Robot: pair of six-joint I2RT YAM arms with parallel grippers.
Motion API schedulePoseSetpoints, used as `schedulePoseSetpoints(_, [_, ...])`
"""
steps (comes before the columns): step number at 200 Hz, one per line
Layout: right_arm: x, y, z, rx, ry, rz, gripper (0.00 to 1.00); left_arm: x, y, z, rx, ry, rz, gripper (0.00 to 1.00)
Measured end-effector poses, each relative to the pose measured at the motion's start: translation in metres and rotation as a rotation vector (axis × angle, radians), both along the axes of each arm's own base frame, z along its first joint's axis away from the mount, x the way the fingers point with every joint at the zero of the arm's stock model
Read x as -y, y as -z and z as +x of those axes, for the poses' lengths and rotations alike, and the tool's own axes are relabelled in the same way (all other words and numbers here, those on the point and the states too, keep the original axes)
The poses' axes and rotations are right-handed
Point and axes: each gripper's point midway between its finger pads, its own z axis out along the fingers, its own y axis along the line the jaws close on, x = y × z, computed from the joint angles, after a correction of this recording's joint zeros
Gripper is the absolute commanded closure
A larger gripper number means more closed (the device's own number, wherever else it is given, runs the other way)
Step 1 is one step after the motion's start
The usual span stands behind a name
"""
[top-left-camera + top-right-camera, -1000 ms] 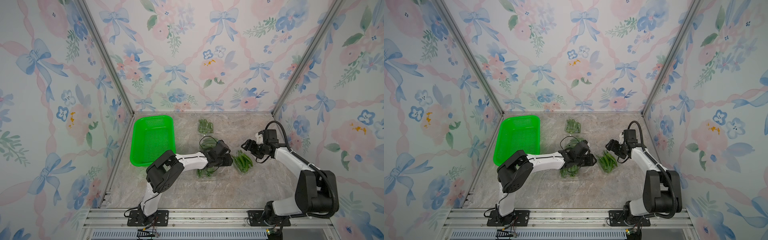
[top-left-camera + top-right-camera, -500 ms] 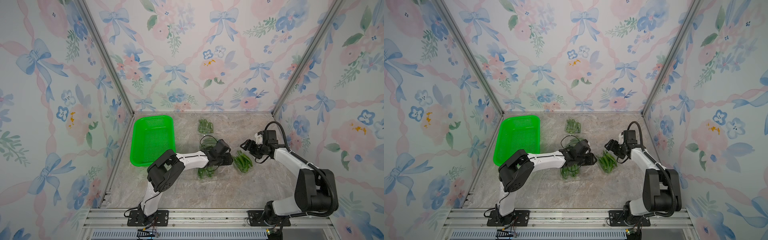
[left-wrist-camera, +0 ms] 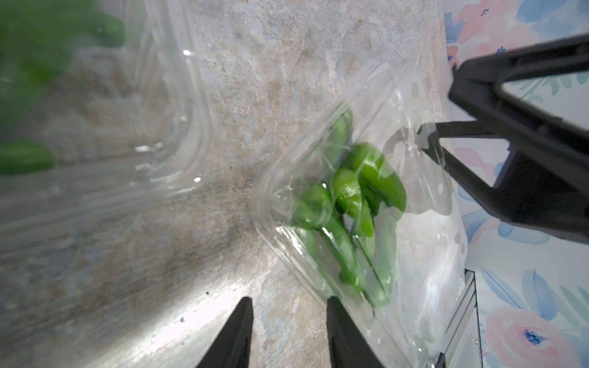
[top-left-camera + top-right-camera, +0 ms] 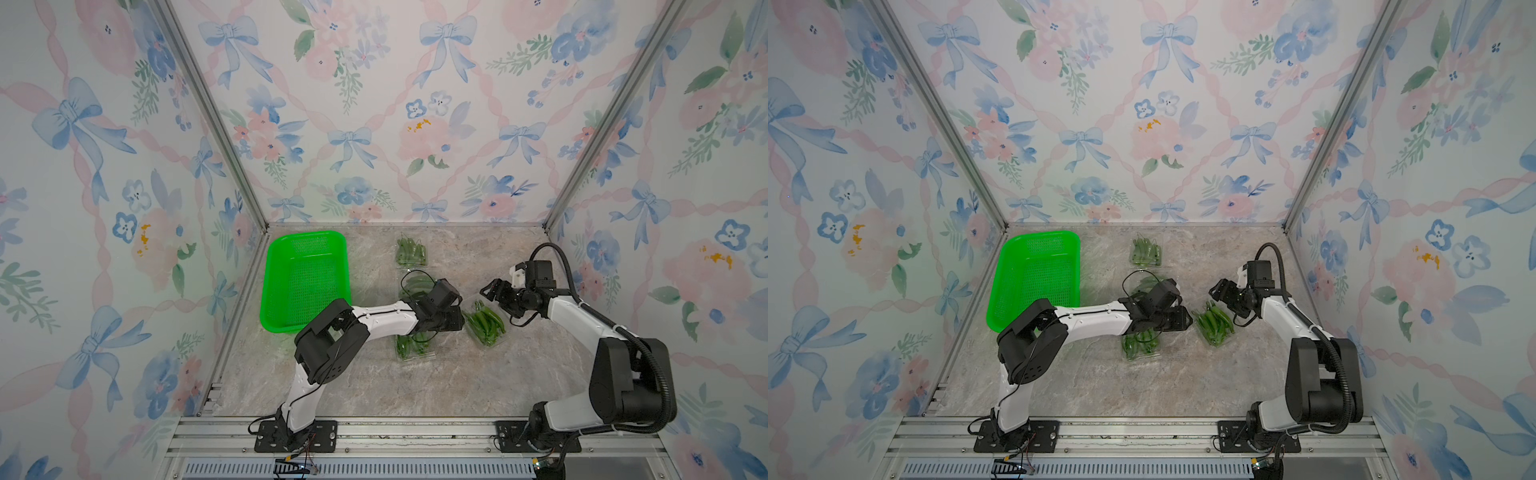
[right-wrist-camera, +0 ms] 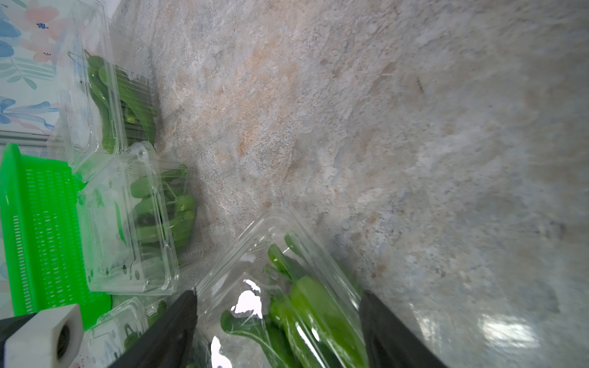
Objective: Take small green peppers out of containers
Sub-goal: Open the packing box at the center of the board.
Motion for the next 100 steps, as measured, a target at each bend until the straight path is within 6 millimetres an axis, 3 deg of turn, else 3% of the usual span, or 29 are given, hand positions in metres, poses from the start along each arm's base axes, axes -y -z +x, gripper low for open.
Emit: schedulePoseSetpoints(100, [-0.0003, 0.0006, 0.0001, 0.0, 0.004, 0.004, 0.2, 0.0001, -0.0026, 0.0006, 0.0, 0.004, 0.012, 0.58])
